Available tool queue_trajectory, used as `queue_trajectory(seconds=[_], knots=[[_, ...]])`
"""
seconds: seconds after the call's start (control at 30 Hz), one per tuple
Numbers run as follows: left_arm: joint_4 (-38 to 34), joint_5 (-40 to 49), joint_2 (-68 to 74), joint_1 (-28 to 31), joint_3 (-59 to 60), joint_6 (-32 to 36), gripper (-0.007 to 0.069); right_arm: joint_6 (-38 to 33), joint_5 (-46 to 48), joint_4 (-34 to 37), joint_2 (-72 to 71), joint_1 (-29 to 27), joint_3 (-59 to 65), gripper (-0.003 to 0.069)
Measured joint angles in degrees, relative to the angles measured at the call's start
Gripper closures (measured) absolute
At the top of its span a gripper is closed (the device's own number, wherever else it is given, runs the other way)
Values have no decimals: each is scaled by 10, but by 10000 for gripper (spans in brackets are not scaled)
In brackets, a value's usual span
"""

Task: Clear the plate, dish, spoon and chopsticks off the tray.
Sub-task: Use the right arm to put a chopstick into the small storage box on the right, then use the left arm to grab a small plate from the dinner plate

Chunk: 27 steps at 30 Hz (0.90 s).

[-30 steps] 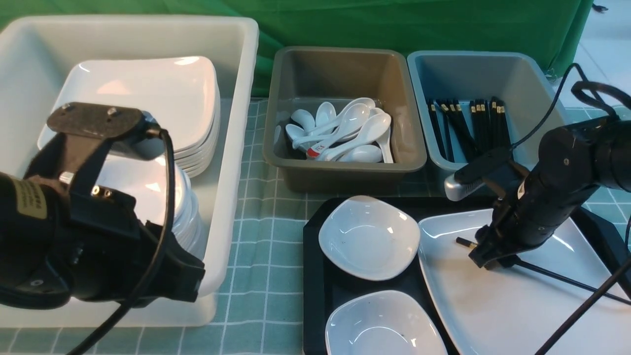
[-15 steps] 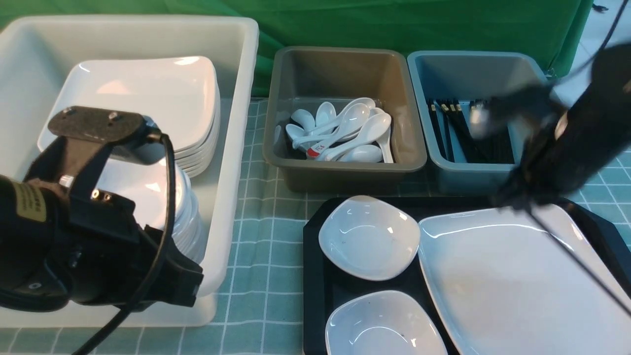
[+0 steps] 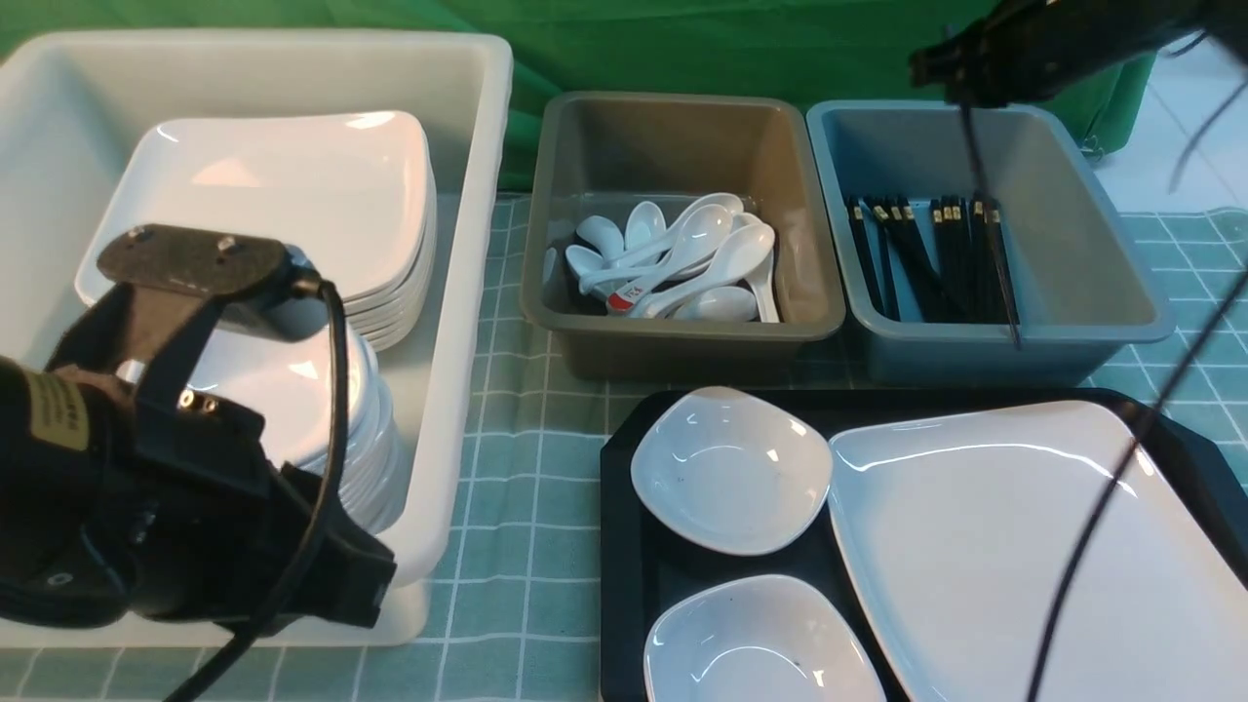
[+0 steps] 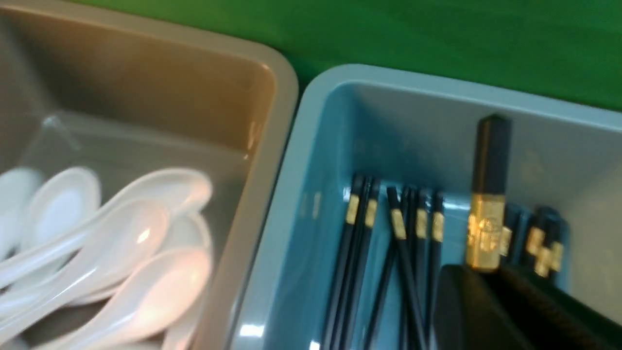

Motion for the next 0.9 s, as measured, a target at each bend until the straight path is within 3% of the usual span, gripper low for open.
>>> queue_trajectory(seconds=[0.1, 0.17, 0.2, 0.23, 0.27, 0.3, 0.37, 0.43, 0.53, 0.6, 0.63, 0.67, 0.7, 0.8, 0.9], knots=[[0, 20, 0, 0, 0, -2, 615, 0, -10, -1, 34, 0, -19, 519], [0, 34, 0, 0, 0, -2, 615, 1, -32, -3, 56, 0, -25, 388], [0, 35, 0, 0, 0, -2, 615, 1, -32, -3, 58, 0, -25, 375], [0, 39, 0, 0, 0, -6, 615, 1, -50, -7, 64, 0, -25, 259], [0, 40, 0, 0, 0, -6, 615, 1, -52, -8, 65, 0, -25, 247], [0, 41, 0, 0, 0, -12, 615, 1, -58, -11, 66, 0, -26, 163], [0, 41, 0, 0, 0, -17, 615, 2, -57, -19, 61, 0, -27, 108], [0, 41, 0, 0, 0, -22, 615, 2, -37, -33, 49, -1, -27, 102], [0, 41, 0, 0, 0, -23, 615, 2, 32, -53, 5, -1, -28, 159], [0, 41, 0, 0, 0, -24, 615, 0, 140, -77, -70, -1, -35, 351], [0, 41, 0, 0, 0, -24, 615, -1, 150, -78, -84, -1, -36, 391], [0, 38, 0, 0, 0, -24, 615, -3, 216, -90, -133, -1, -39, 515], [0, 33, 0, 0, 0, -24, 615, -6, 282, -98, -173, -1, -42, 568], [-2, 18, 0, 0, 0, -24, 615, -1, 362, -100, -273, -14, -3, 631], [-2, 9, 0, 0, 0, -24, 615, 7, 362, -103, -352, -33, 84, 639]])
